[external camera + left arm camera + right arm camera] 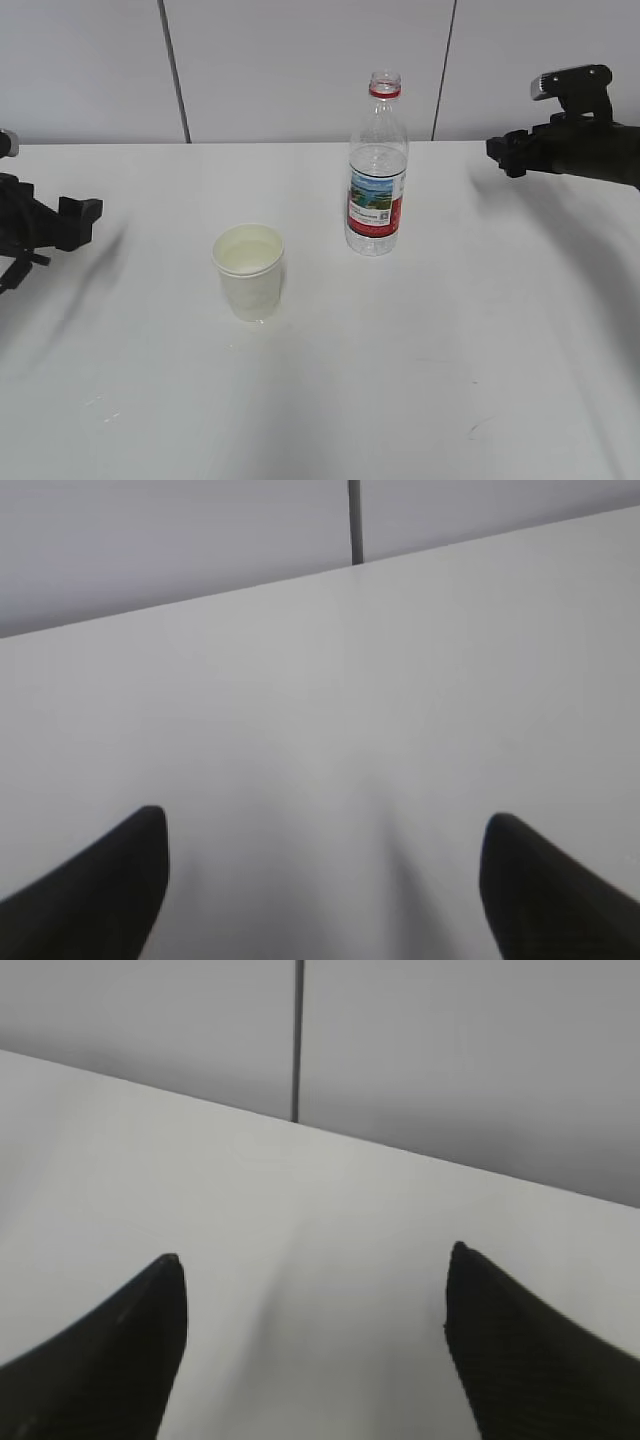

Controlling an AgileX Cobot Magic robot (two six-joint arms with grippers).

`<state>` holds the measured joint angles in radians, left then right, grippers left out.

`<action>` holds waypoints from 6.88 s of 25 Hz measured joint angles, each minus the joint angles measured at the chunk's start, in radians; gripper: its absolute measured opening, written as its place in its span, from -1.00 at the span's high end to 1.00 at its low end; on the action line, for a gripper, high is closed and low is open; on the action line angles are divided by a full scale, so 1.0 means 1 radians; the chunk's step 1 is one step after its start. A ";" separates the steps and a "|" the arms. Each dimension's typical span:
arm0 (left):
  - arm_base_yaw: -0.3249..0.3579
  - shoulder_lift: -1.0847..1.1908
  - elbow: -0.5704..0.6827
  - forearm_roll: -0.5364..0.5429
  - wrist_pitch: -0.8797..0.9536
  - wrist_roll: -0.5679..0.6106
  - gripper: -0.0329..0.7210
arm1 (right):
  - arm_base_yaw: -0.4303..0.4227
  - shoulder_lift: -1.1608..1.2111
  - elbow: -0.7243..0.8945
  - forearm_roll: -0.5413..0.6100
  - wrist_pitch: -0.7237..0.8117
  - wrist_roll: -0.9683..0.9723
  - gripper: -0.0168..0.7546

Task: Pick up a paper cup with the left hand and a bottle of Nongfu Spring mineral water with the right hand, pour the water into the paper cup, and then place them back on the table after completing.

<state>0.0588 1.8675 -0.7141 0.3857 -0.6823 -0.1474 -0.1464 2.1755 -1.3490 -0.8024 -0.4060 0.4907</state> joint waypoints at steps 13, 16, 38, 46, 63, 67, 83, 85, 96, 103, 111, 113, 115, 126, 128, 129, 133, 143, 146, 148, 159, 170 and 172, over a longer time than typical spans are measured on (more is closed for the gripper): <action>0.000 -0.054 -0.036 0.002 0.207 0.000 -0.58 | 0.000 -0.066 -0.114 -0.017 0.695 -0.007 -0.58; 0.000 -0.054 -0.036 0.002 0.222 -0.001 -0.58 | 0.000 -0.072 -0.132 0.114 0.783 -0.116 -0.58; -0.006 -0.206 -0.376 -0.128 1.249 -0.004 -0.44 | 0.000 -0.079 -0.501 0.802 1.435 -0.694 -0.58; -0.006 -0.206 -0.543 -0.394 1.499 0.252 -0.41 | 0.000 -0.080 -0.574 0.859 1.588 -0.699 -0.58; -0.006 -0.225 -0.615 -0.533 1.747 0.369 -0.41 | 0.000 -0.163 -0.562 1.049 1.631 -0.786 -0.58; -0.006 -0.265 -0.615 -0.538 1.776 0.369 -0.41 | 0.000 -0.253 -0.516 1.062 1.635 -0.798 -0.58; -0.006 -0.548 -0.566 -0.597 1.888 0.370 -0.41 | 0.000 -0.649 -0.203 1.049 1.646 -0.830 -0.58; -0.006 -0.607 -0.513 -0.600 1.883 0.370 -0.41 | 0.000 -0.698 -0.146 1.049 1.648 -0.839 -0.58; -0.006 -0.962 -0.181 -0.608 1.872 0.370 -0.41 | 0.000 -0.969 0.163 1.048 1.649 -0.878 -0.58; -0.006 -1.226 -0.032 -0.610 1.885 0.363 -0.41 | 0.000 -1.188 0.341 1.012 1.651 -0.878 -0.58; -0.006 -1.477 0.043 -0.623 1.905 0.358 -0.41 | 0.000 -1.416 0.509 0.948 1.654 -0.860 -0.58; -0.006 -1.515 0.044 -0.612 1.924 0.356 -0.41 | 0.000 -1.462 0.561 0.947 1.654 -0.858 -0.58; -0.006 -1.548 0.050 -0.606 1.928 0.350 -0.41 | 0.000 -1.498 0.620 0.947 1.654 -0.858 -0.58; -0.006 -1.659 0.124 -0.644 1.941 0.297 -0.41 | 0.000 -1.737 0.830 0.976 1.591 -0.851 -0.58; -0.006 -1.682 0.140 -0.649 1.938 0.296 -0.41 | 0.000 -1.789 0.831 0.980 1.591 -0.842 -0.58; -0.006 -1.696 0.143 -0.654 1.924 0.295 -0.41 | 0.000 -1.811 0.831 0.982 1.591 -0.837 -0.58; -0.006 -1.784 0.144 -0.660 1.894 0.295 -0.41 | 0.000 -1.931 0.831 0.982 1.591 -0.827 -0.58; -0.006 -1.871 0.159 -0.669 1.856 0.295 -0.36 | 0.000 -2.190 0.842 0.961 1.577 -0.778 -0.58; -0.006 -1.871 0.177 -0.673 1.795 0.295 -0.36 | 0.022 -2.193 0.845 0.959 1.575 -0.767 -0.58; -0.006 -1.871 0.178 -0.673 1.784 0.295 -0.36 | 0.051 -2.193 0.846 0.959 1.574 -0.764 -0.58; -0.006 -1.871 0.182 -0.673 1.782 0.295 -0.36 | 0.137 -2.193 0.848 0.957 1.574 -0.757 -0.57; -0.006 -1.871 0.182 -0.658 1.782 0.295 -0.36 | 0.137 -2.193 0.848 0.933 1.571 -0.734 -0.57; -0.006 -1.871 0.182 -0.647 1.782 0.294 -0.36 | 0.137 -2.193 0.848 0.914 1.569 -0.705 -0.57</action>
<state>0.0527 -0.0037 -0.5317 -0.2608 1.0997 0.1468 -0.0096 -0.0171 -0.5014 0.1115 1.1631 -0.2143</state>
